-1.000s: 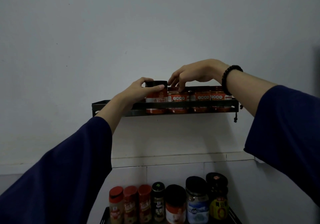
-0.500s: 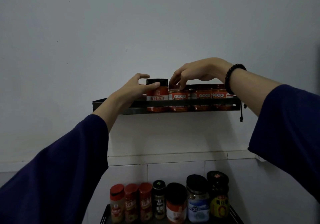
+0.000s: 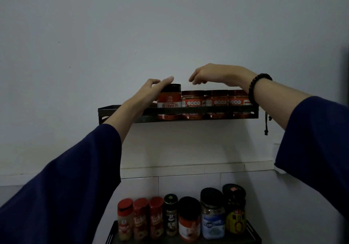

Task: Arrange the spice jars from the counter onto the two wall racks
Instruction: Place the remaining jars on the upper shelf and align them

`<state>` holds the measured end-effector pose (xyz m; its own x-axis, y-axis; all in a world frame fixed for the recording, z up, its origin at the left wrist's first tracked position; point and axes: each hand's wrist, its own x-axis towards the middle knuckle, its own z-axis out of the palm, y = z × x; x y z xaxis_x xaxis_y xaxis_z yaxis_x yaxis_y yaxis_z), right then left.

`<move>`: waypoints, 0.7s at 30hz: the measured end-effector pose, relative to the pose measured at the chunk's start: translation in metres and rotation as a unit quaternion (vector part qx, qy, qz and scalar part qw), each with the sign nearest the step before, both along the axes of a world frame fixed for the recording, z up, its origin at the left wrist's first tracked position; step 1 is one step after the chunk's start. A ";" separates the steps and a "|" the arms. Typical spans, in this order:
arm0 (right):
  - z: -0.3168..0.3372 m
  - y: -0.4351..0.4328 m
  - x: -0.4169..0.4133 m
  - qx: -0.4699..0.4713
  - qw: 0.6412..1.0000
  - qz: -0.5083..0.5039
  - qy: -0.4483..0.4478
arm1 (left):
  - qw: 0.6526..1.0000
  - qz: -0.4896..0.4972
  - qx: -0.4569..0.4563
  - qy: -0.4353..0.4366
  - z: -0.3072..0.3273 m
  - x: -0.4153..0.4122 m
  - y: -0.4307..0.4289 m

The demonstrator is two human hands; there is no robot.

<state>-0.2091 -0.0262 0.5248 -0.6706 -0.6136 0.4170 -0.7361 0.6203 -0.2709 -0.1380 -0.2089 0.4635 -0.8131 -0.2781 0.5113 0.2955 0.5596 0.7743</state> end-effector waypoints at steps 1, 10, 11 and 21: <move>0.000 0.004 -0.004 0.004 0.999 -0.023 0.022 | 1.000 0.000 -0.001 -0.001 0.000 -0.003 -0.002; 0.002 0.023 -0.009 0.115 0.988 -0.104 -0.027 | 1.000 0.001 0.001 -0.008 -0.001 -0.007 0.001; 0.002 0.023 -0.008 0.122 0.987 -0.102 -0.031 | 1.000 0.002 0.001 -0.009 -0.001 -0.009 -0.001; 0.002 0.034 -0.014 0.069 0.993 -0.075 -0.059 | 1.000 0.002 -0.005 -0.004 -0.001 -0.013 -0.003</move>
<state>-0.2233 0.0083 0.5268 -0.7979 -0.5491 0.2487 -0.6008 0.7578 -0.2545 -0.1509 -0.2119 0.4622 -0.8158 -0.2767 0.5078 0.2871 0.5684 0.7710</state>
